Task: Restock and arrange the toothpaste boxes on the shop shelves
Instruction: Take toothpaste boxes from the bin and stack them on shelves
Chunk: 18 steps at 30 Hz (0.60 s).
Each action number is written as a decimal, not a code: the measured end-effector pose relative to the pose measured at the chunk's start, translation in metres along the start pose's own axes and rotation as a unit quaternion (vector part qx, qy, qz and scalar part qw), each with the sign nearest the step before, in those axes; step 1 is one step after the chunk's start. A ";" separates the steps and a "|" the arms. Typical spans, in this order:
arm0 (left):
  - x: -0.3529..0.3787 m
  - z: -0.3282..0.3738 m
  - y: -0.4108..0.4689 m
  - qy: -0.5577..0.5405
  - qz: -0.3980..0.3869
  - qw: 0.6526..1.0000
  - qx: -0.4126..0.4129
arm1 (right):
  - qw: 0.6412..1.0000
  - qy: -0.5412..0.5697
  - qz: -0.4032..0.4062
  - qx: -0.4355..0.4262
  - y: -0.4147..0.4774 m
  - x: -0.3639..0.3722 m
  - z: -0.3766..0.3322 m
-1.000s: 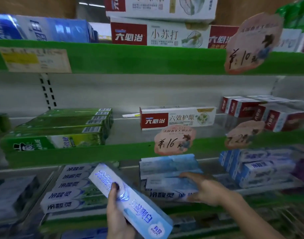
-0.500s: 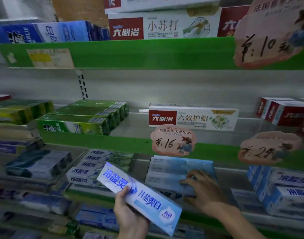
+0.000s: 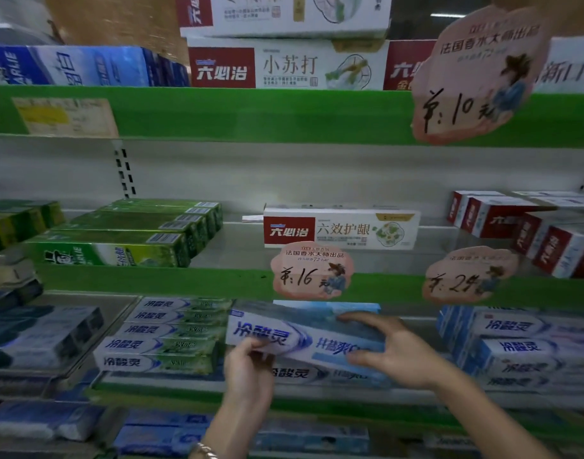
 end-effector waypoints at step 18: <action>-0.018 0.012 0.030 0.463 0.015 0.878 0.122 | 0.997 -0.049 0.033 0.046 0.018 -0.005 0.037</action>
Point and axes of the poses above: each hand's wrist, its own y-axis towards the middle knuckle, its own x-axis out of the palm, z = x × y, the point moved 1 cm from there along y, towards the middle knuckle, and after that the axes turned 4 degrees about -z, right-handed, at the moved point
